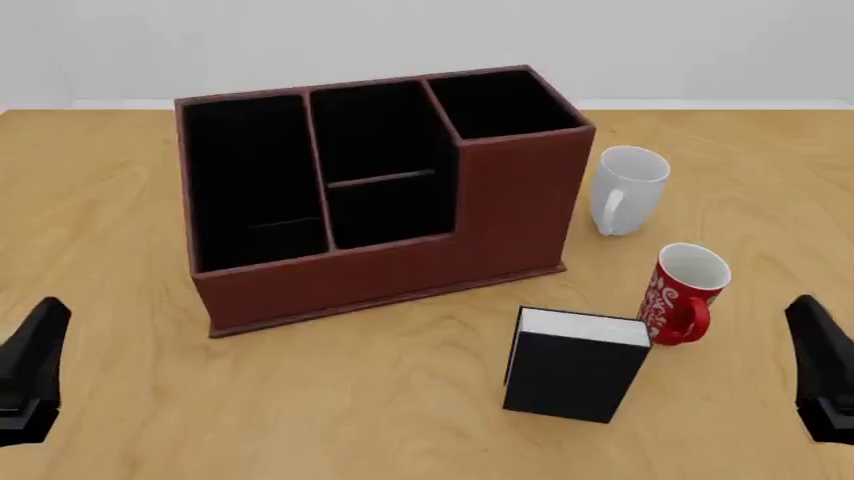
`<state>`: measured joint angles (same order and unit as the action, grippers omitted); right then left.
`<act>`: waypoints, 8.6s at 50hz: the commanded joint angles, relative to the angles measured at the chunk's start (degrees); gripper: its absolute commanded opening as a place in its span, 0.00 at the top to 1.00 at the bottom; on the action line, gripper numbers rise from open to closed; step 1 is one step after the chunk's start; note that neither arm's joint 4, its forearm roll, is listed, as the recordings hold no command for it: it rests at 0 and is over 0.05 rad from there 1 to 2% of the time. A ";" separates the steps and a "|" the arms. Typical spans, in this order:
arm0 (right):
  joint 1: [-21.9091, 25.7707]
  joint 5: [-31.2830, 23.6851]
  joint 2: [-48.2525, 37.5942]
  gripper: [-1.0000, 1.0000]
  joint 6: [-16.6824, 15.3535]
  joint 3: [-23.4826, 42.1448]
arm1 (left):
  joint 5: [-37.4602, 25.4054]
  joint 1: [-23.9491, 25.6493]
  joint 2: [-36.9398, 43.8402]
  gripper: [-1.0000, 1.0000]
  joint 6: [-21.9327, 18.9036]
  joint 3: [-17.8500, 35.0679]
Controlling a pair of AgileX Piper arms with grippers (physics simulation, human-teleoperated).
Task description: Pick up the book and place it in the right compartment of the caddy.
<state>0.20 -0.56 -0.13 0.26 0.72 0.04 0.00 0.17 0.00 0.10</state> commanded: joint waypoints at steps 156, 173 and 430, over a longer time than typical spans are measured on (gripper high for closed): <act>38.38 -36.69 -69.89 0.00 -33.32 44.55 | 0.07 0.00 0.26 0.00 0.00 0.15; 38.78 -34.58 -73.77 0.00 -31.28 43.77 | 0.07 0.00 0.26 0.00 0.00 0.15; 25.21 -55.32 -113.26 1.00 -22.63 118.97 | 0.07 0.00 0.26 0.00 0.00 0.15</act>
<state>25.61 -57.12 -113.14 -23.99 120.49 0.11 0.00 0.43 0.00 0.25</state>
